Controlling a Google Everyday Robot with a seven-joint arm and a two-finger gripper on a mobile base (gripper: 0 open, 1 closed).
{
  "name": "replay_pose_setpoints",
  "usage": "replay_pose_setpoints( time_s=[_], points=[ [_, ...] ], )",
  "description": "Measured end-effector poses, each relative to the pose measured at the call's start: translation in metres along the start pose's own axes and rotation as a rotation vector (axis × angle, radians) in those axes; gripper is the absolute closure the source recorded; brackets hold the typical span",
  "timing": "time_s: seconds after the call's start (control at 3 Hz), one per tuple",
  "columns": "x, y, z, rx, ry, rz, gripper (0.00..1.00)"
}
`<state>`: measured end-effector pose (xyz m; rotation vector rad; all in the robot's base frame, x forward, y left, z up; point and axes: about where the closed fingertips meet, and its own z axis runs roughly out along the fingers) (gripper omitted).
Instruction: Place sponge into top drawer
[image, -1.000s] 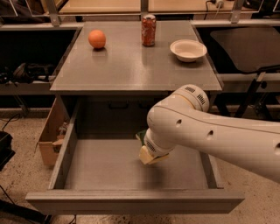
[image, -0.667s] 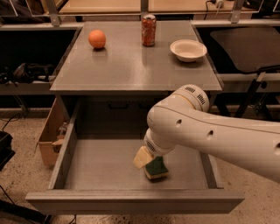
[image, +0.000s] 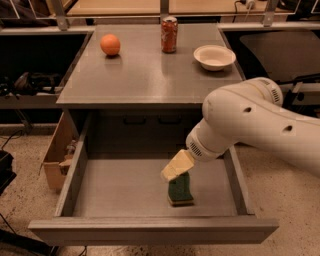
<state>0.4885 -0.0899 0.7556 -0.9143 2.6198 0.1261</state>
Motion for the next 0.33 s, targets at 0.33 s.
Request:
replay_pose_setpoints(
  time_s=[0.33],
  points=[
    [0.0011,-0.023,-0.0482,-0.052,-0.071,0.026,0.0]
  ],
)
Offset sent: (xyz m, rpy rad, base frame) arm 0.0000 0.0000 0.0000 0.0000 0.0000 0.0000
